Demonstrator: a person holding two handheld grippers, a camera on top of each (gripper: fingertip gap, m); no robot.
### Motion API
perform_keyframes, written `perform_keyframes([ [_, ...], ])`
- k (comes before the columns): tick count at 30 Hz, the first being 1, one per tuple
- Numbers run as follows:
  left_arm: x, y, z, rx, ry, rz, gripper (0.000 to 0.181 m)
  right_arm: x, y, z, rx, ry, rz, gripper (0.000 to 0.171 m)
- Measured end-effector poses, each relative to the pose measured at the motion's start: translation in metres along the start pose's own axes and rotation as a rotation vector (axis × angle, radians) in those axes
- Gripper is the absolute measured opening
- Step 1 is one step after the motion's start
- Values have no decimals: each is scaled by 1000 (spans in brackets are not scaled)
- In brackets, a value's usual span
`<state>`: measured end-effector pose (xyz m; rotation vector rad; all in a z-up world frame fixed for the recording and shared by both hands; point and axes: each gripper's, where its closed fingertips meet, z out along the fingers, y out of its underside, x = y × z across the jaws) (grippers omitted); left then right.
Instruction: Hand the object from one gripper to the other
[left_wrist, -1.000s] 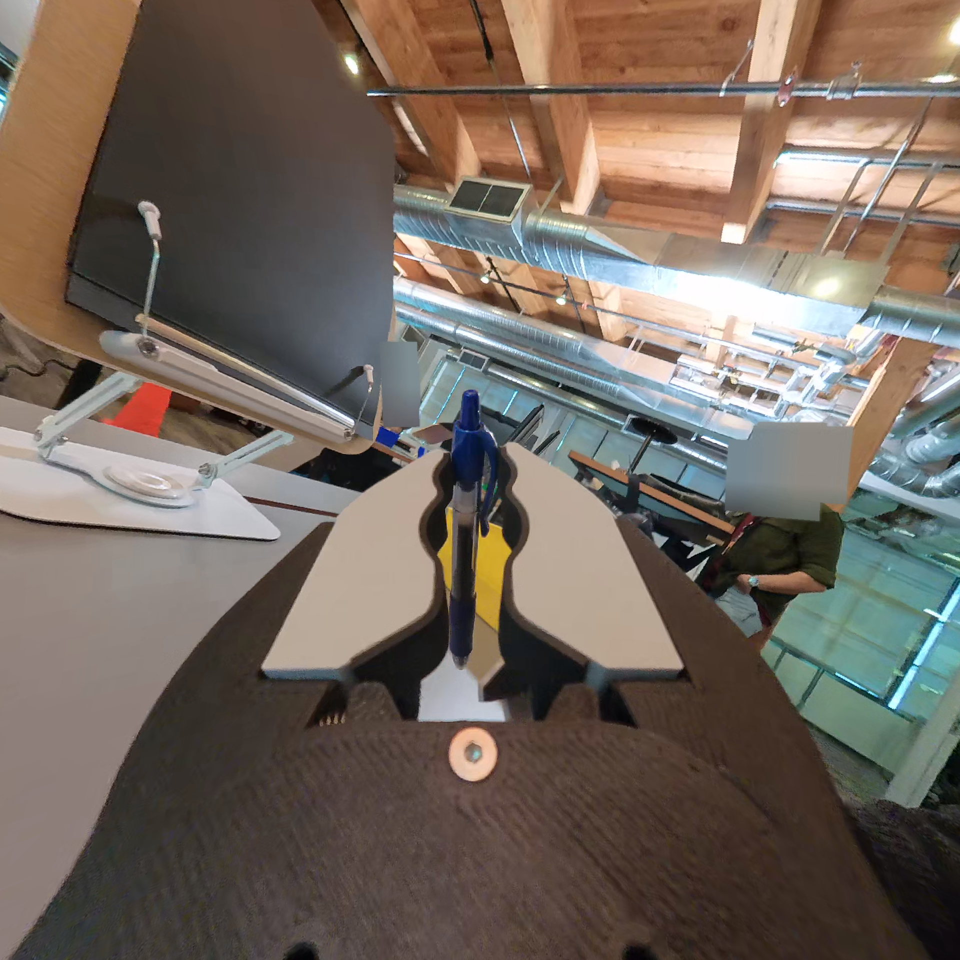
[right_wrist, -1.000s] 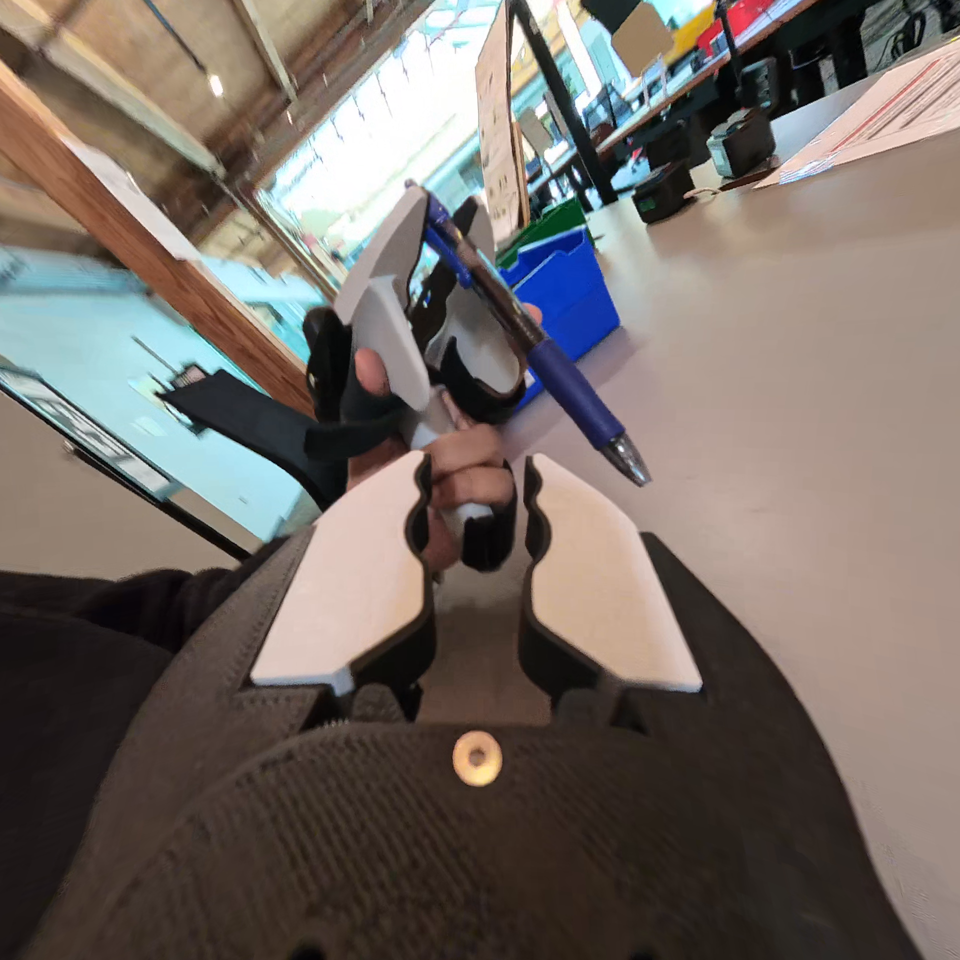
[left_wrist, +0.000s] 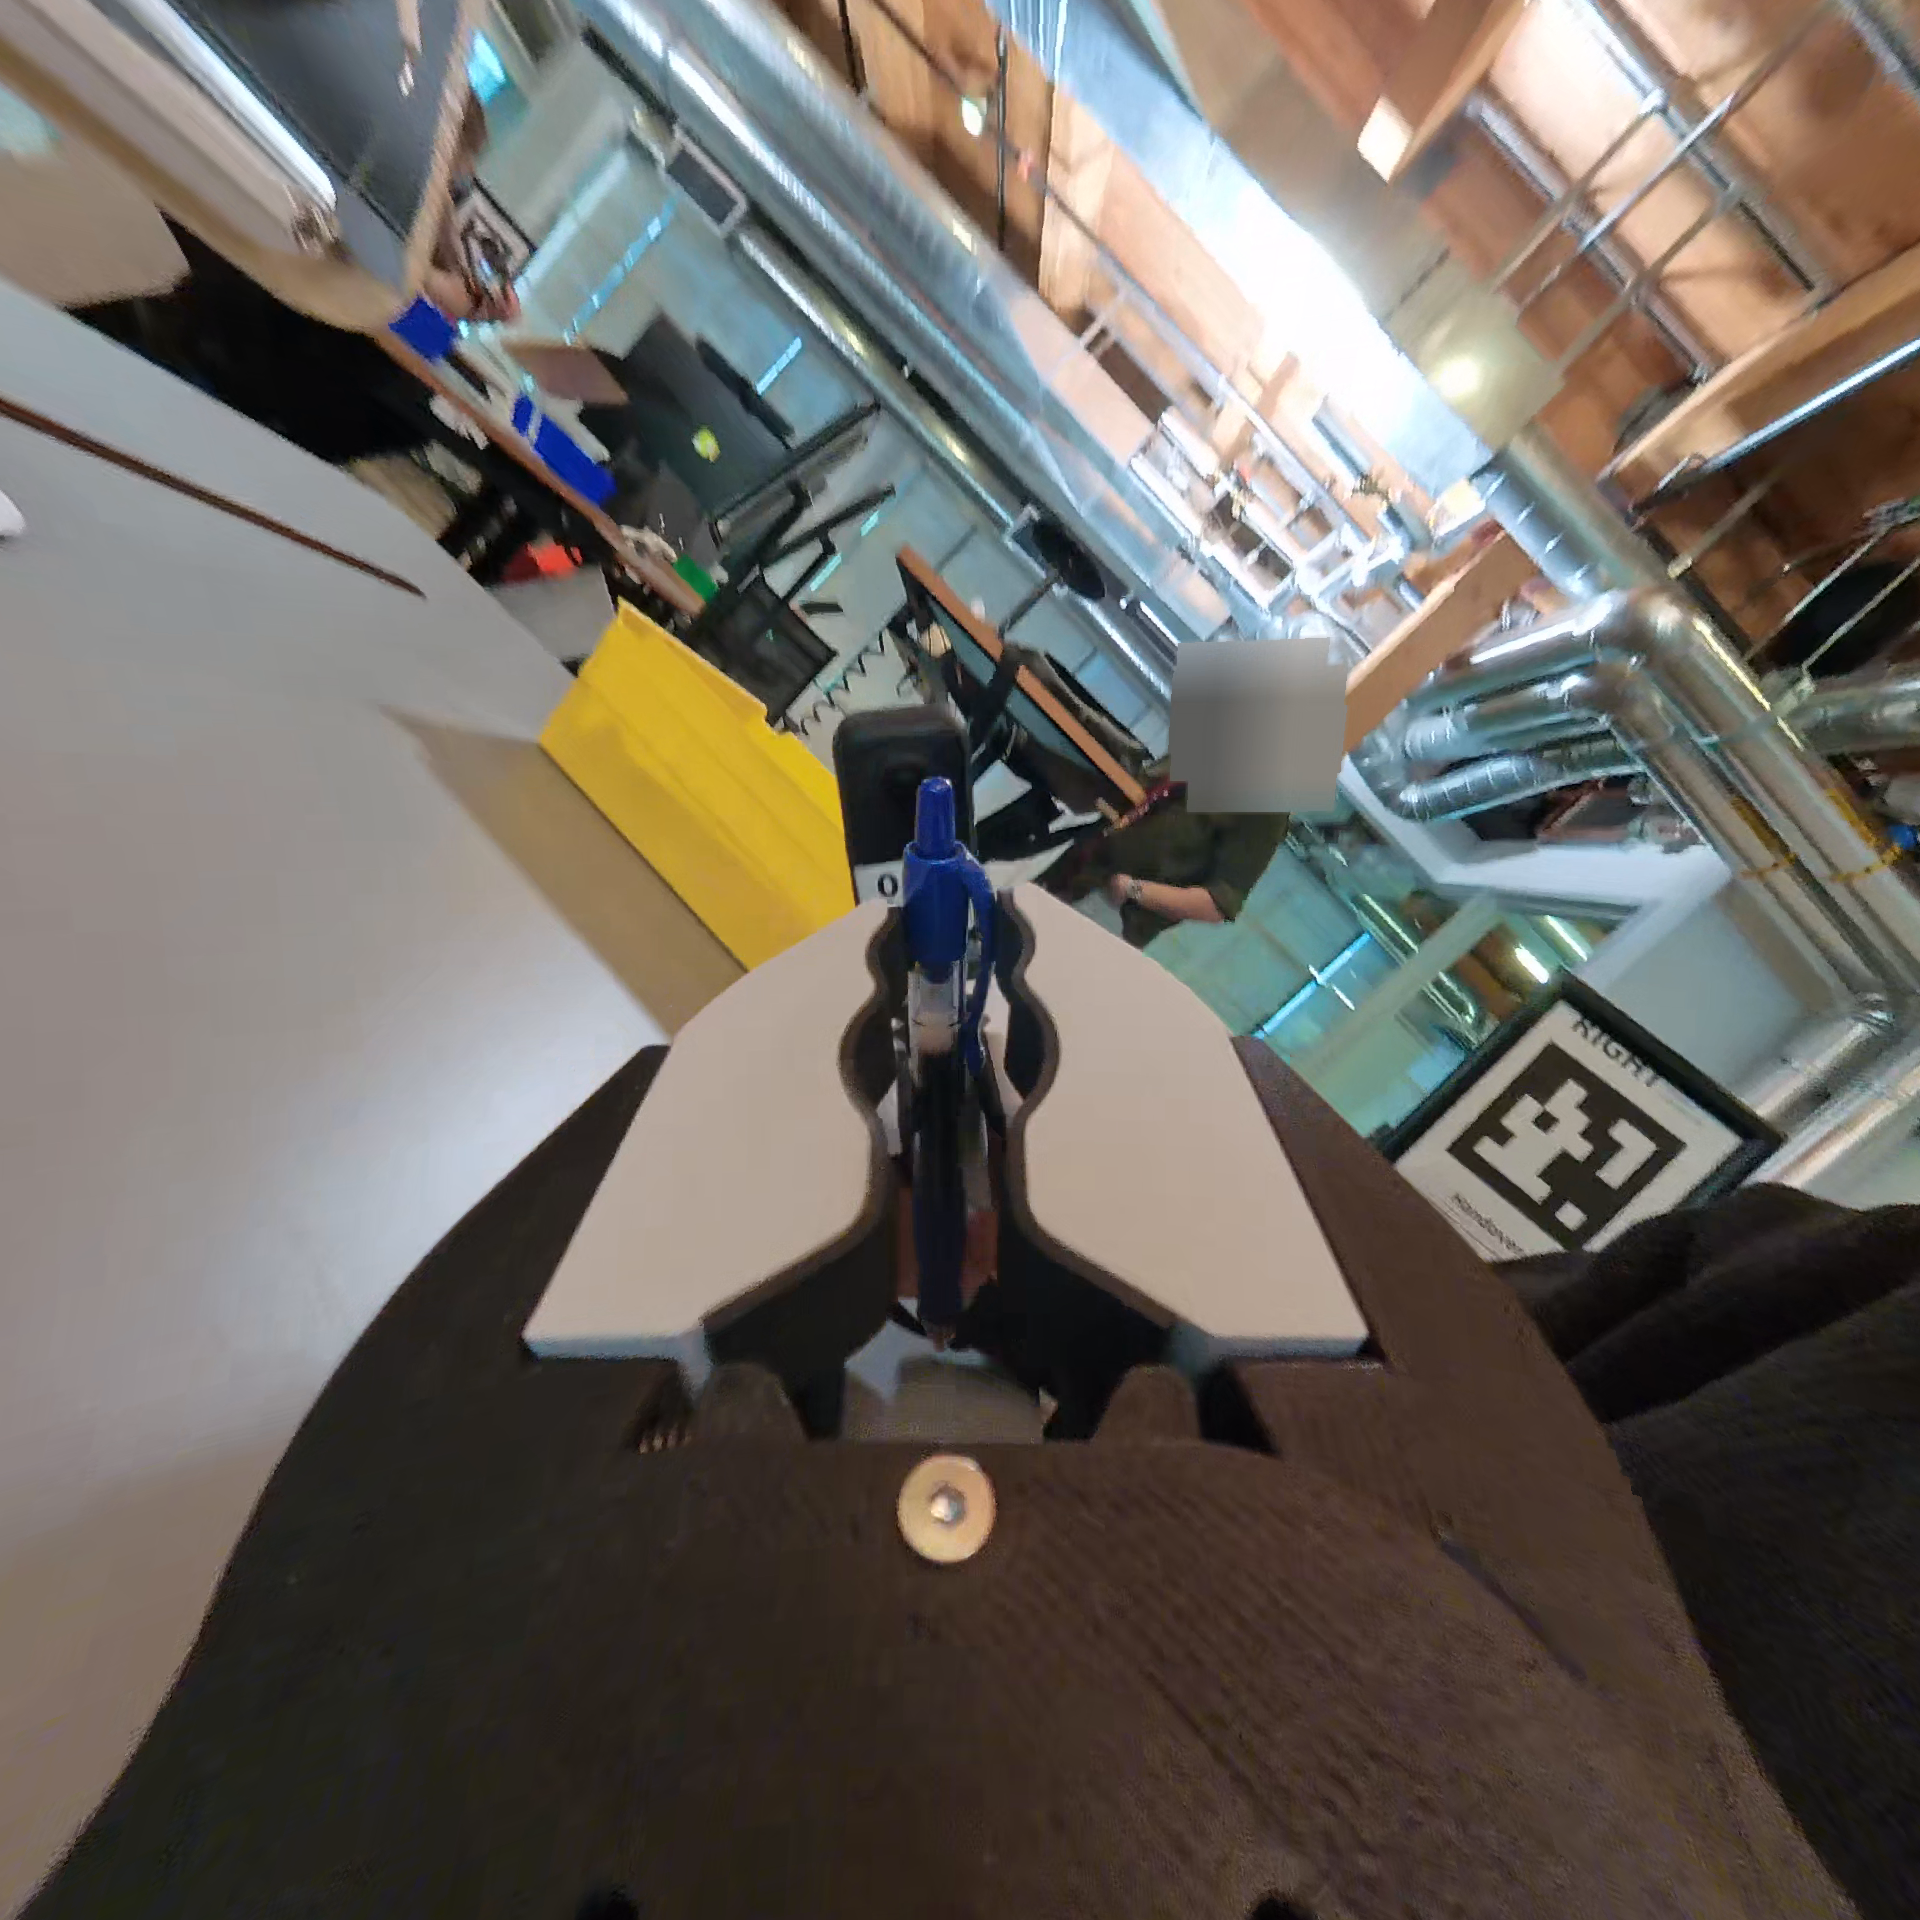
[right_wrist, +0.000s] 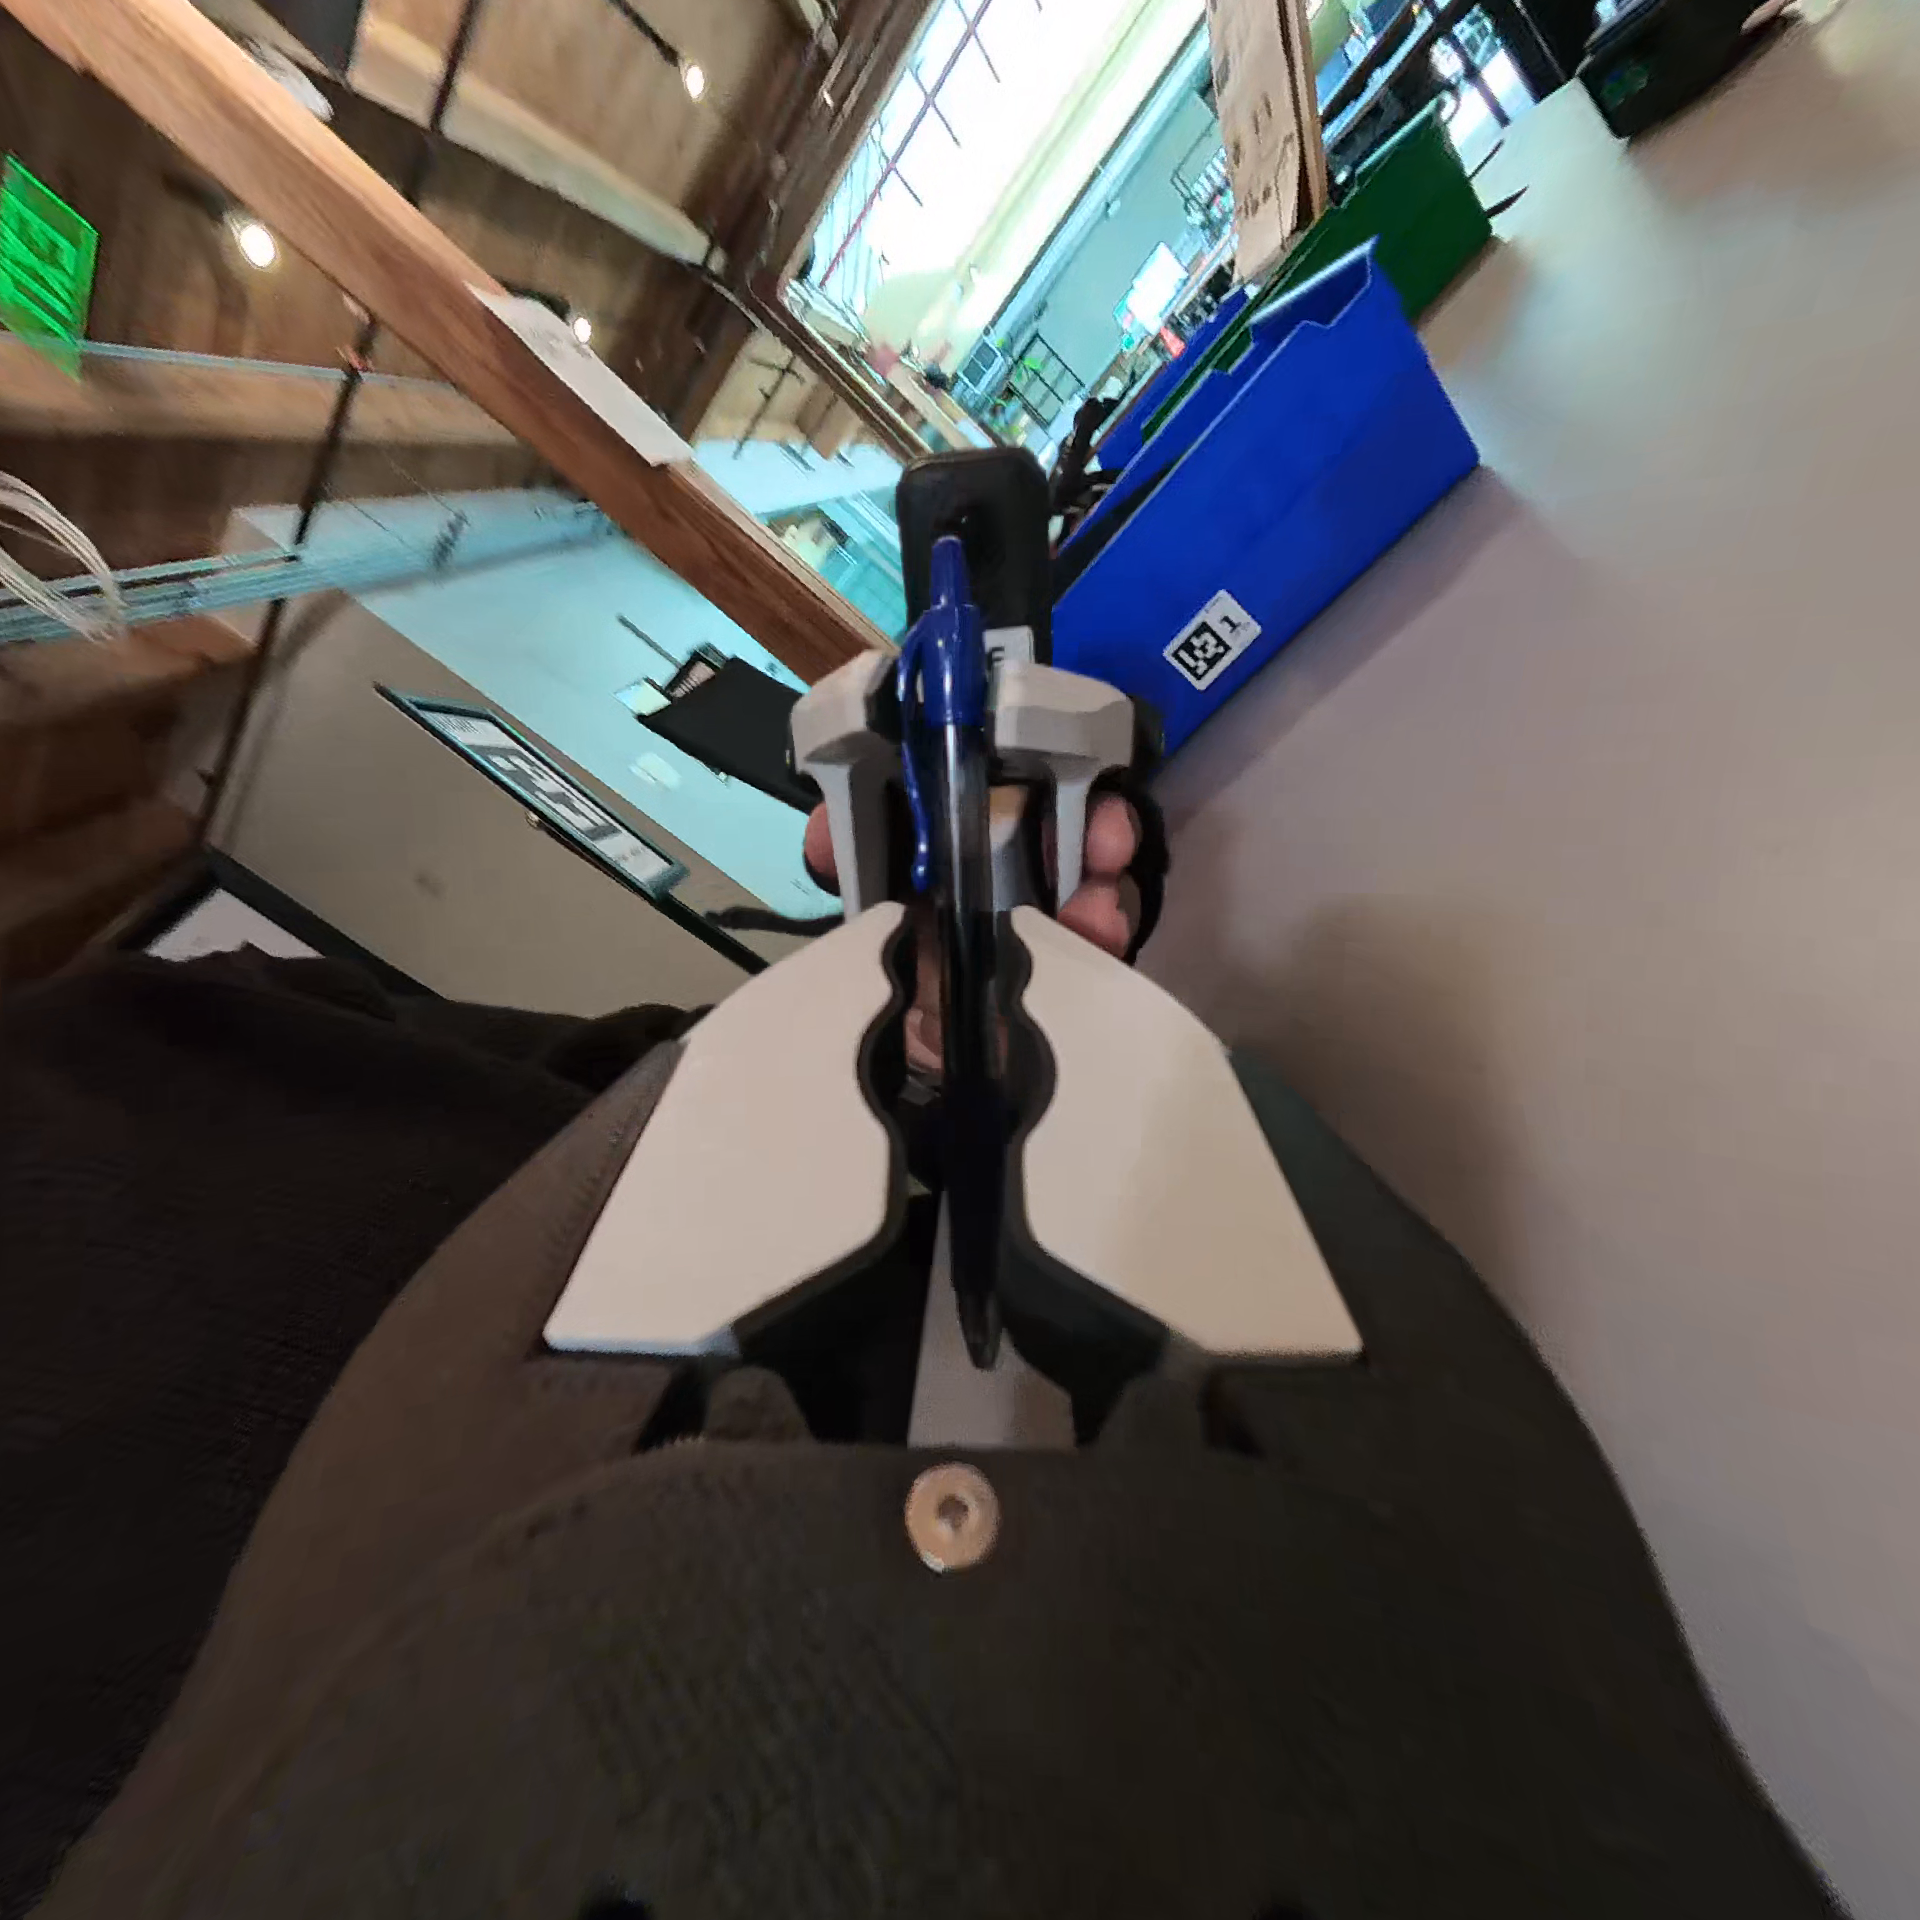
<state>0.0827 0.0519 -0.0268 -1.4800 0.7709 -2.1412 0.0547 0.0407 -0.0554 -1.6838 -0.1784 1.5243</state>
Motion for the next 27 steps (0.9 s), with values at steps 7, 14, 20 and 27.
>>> perform_keyframes([
  [7,0,11,3,-77,24,-34,16,0,12,-2,-107,20,-62,11],
  [14,1,15,3,-115,45,-57,16,2,17,-2,-160,66,-120,10],
  [20,-8,13,2,-109,-31,3,38,3,-1,-12,-59,86,-116,10],
  [27,-22,18,-3,-190,-146,141,36,21,-37,-45,201,114,52,10],
])
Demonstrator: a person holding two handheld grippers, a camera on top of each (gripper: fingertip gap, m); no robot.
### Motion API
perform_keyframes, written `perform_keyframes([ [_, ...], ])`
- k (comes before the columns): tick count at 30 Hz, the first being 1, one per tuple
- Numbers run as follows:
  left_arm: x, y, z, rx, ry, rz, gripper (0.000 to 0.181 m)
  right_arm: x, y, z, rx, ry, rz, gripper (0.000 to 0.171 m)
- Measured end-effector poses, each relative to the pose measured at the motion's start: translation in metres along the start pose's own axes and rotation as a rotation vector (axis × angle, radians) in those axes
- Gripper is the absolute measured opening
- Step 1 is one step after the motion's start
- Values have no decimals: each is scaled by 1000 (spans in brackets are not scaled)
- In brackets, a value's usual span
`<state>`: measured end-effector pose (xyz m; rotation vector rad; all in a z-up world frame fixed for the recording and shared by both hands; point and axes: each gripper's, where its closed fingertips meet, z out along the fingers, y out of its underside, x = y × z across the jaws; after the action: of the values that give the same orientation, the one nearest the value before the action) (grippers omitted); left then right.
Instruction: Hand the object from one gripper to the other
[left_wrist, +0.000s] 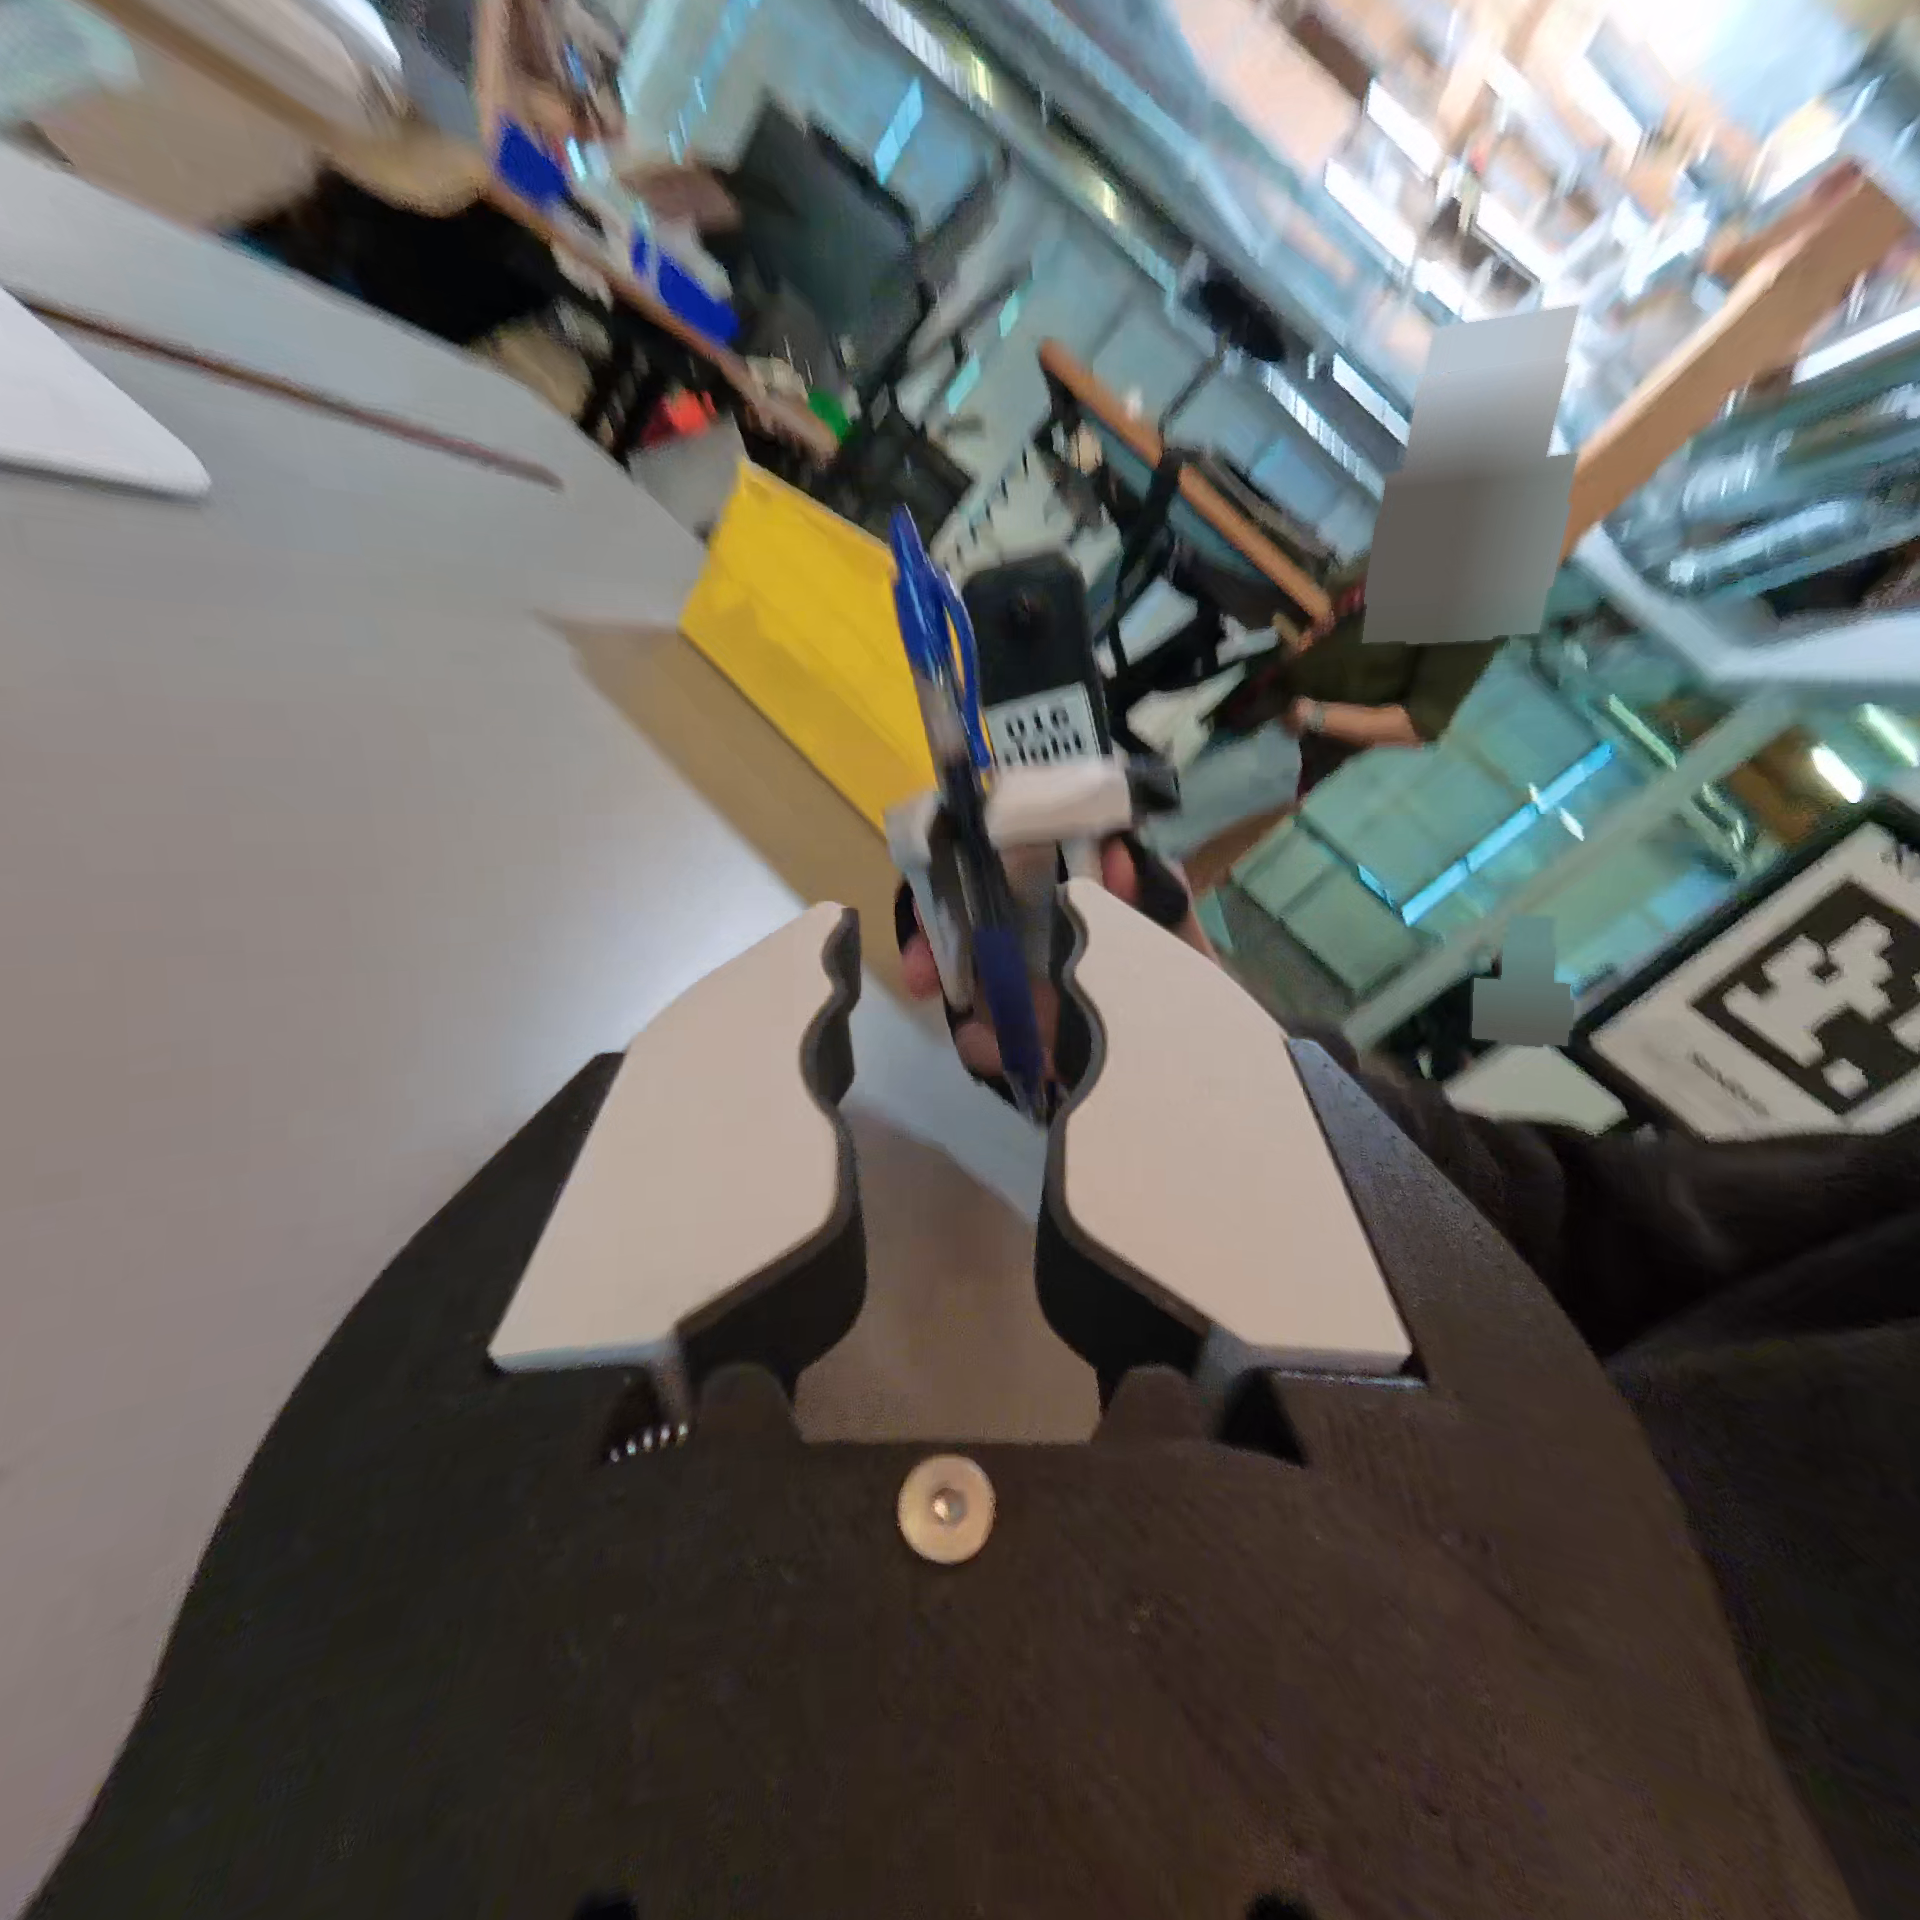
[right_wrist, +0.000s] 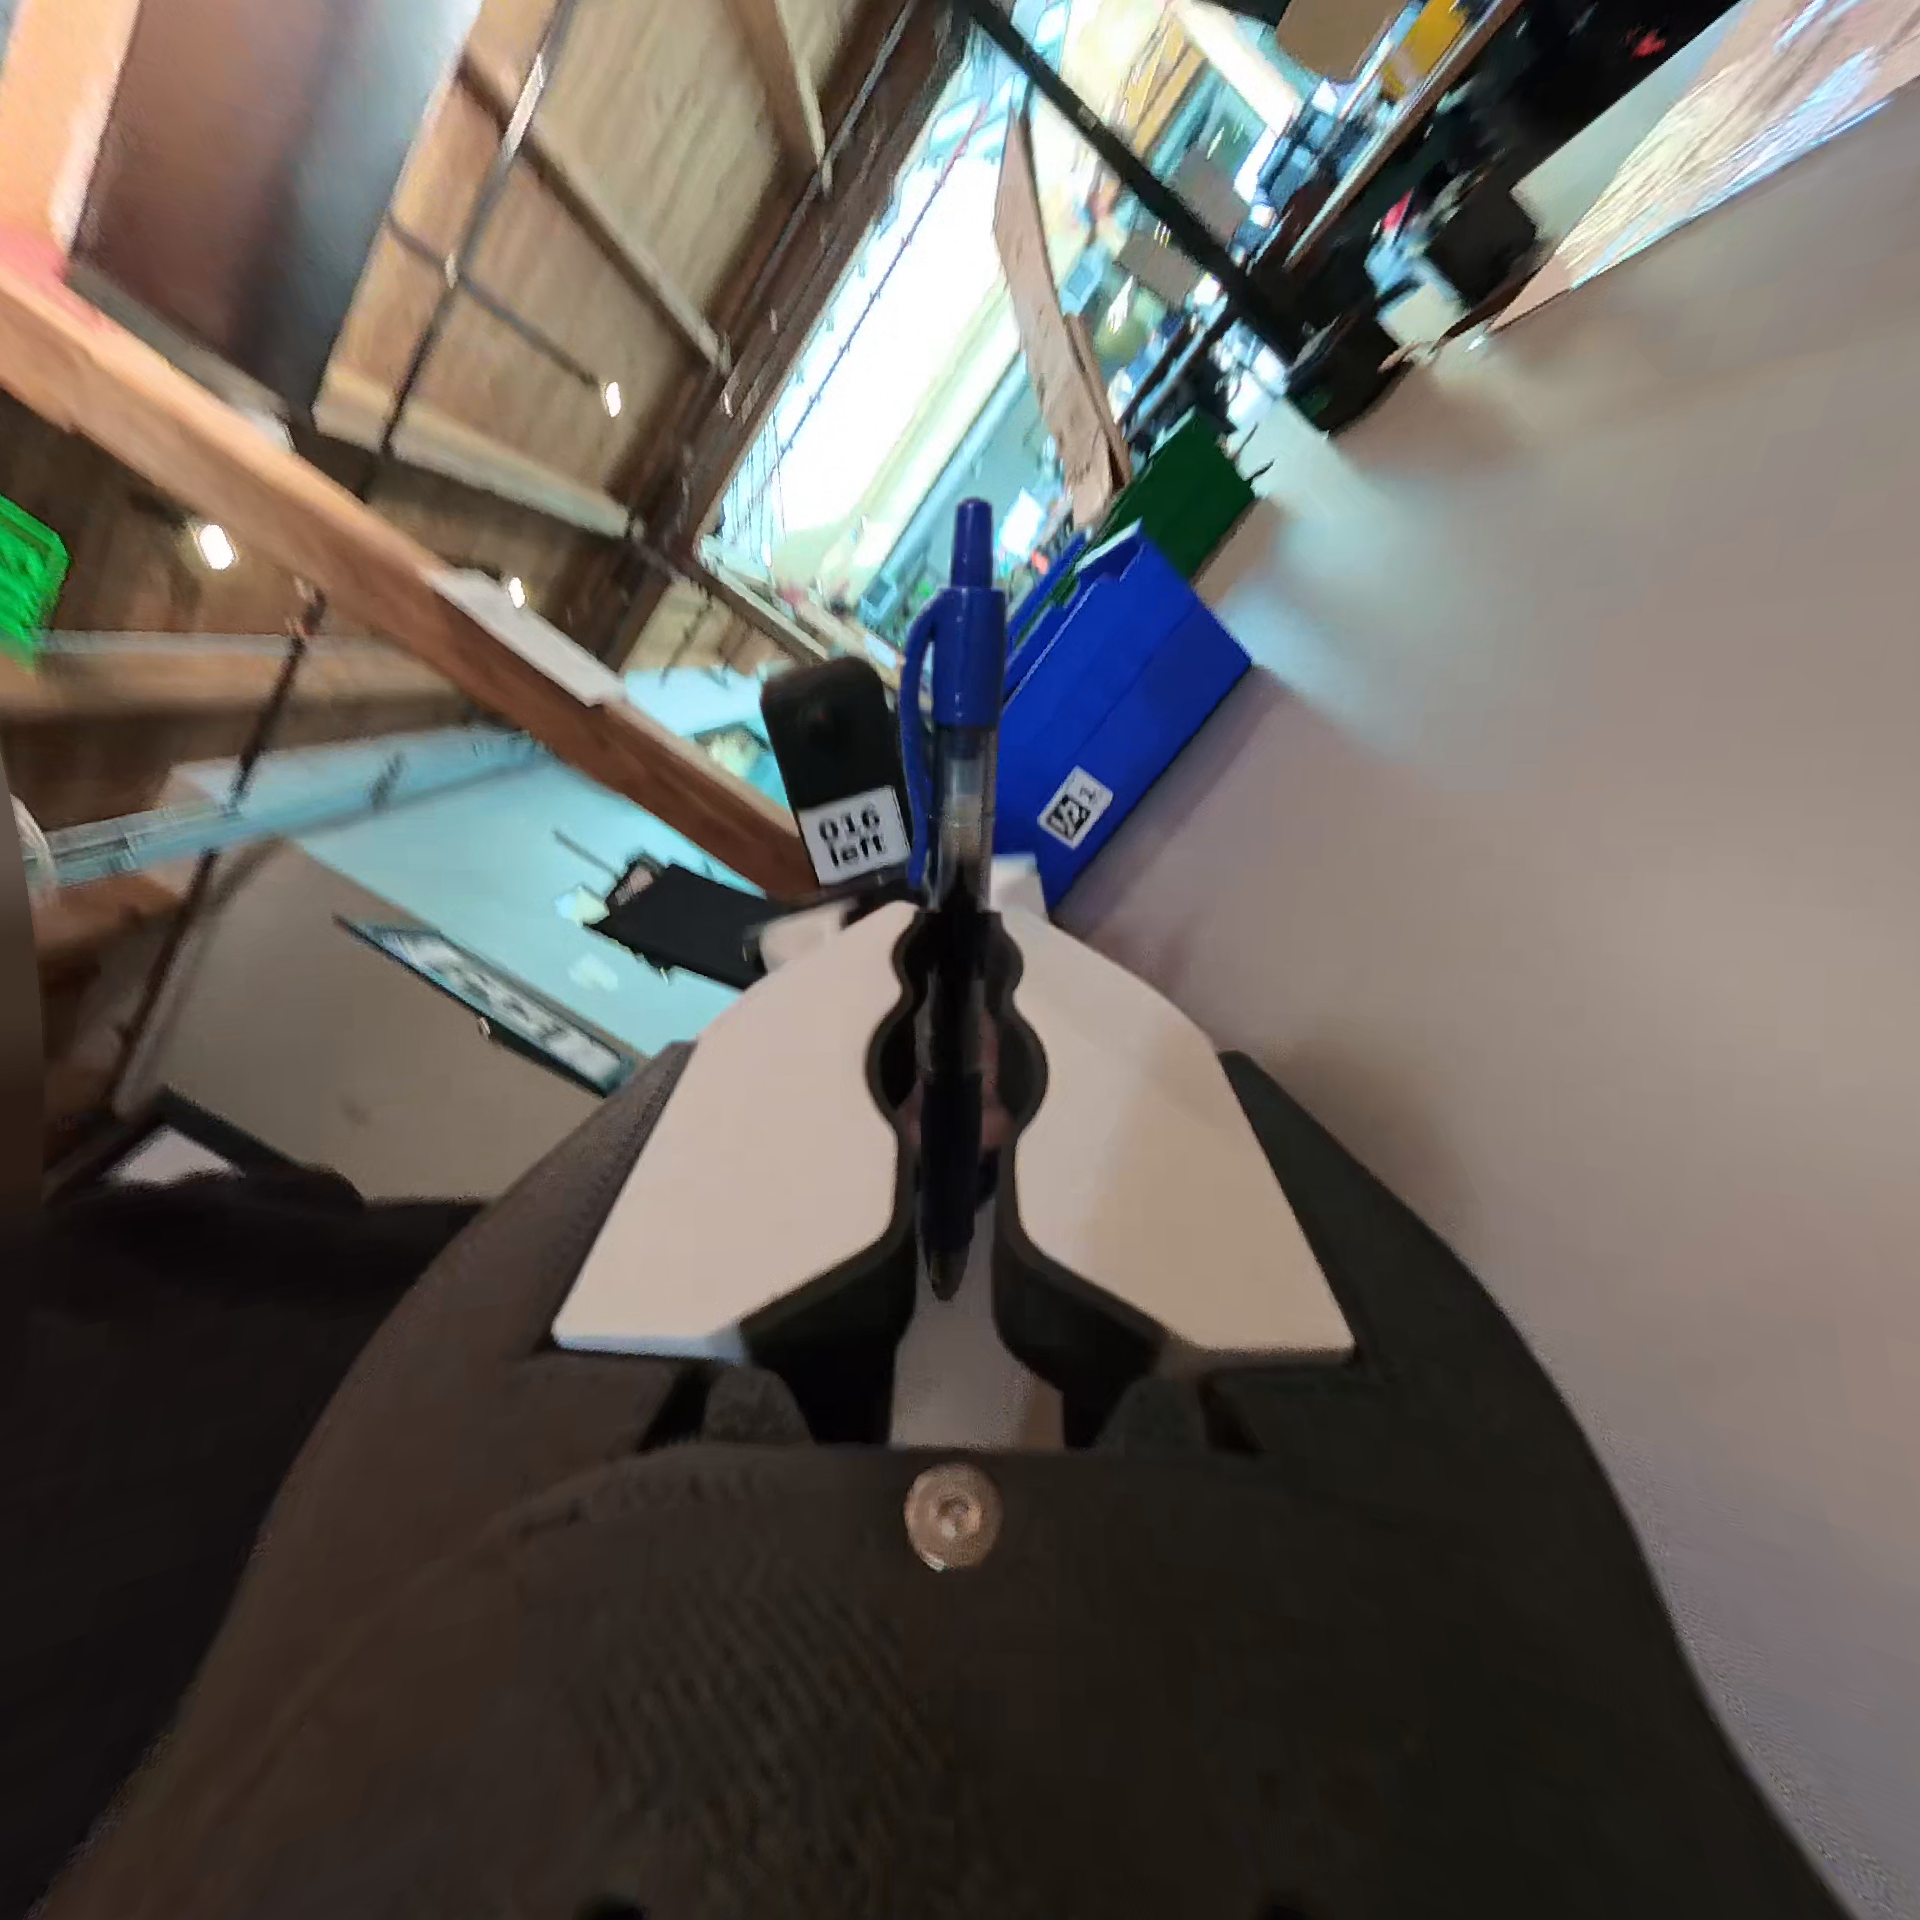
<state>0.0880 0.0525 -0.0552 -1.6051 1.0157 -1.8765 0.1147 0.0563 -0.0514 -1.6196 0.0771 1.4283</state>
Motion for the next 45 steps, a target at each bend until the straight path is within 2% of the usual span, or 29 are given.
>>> perform_keyframes([
  [3,4,29,11,-153,52,-84,37,3,-13,-10,99,-48,117,9],
  [6,12,37,19,-166,107,-145,34,-3,-16,-10,122,-96,141,10],
  [9,17,37,21,-152,121,-101,19,-10,-15,-8,128,-138,133,10],
  [13,11,28,18,-110,42,56,19,-15,-20,-10,168,-203,189,10],
  [17,-11,4,8,-3,-218,376,29,-14,-19,-10,169,-241,296,10],
  [21,-13,2,4,-67,-398,894,37,-9,-1,1,65,-211,381,10],
  [23,-5,16,10,-123,-386,1096,38,-7,7,5,29,-212,434,10],
  [26,7,49,23,-254,-296,1239,42,-1,19,8,-18,-213,548,10],
  [29,2,63,26,-332,-351,1498,43,2,24,7,-47,-242,659,10],
  [32,-3,65,26,-353,-429,1736,42,3,27,7,-70,-245,681,10],
  [35,-3,58,27,-317,-504,1862,36,6,24,5,-47,-234,687,10],
  [38,-4,51,27,-294,-557,1882,36,12,21,2,-20,-212,697,10],
  [45,13,57,30,-217,-466,1929,24,12,38,10,-98,-178,702,10],
])
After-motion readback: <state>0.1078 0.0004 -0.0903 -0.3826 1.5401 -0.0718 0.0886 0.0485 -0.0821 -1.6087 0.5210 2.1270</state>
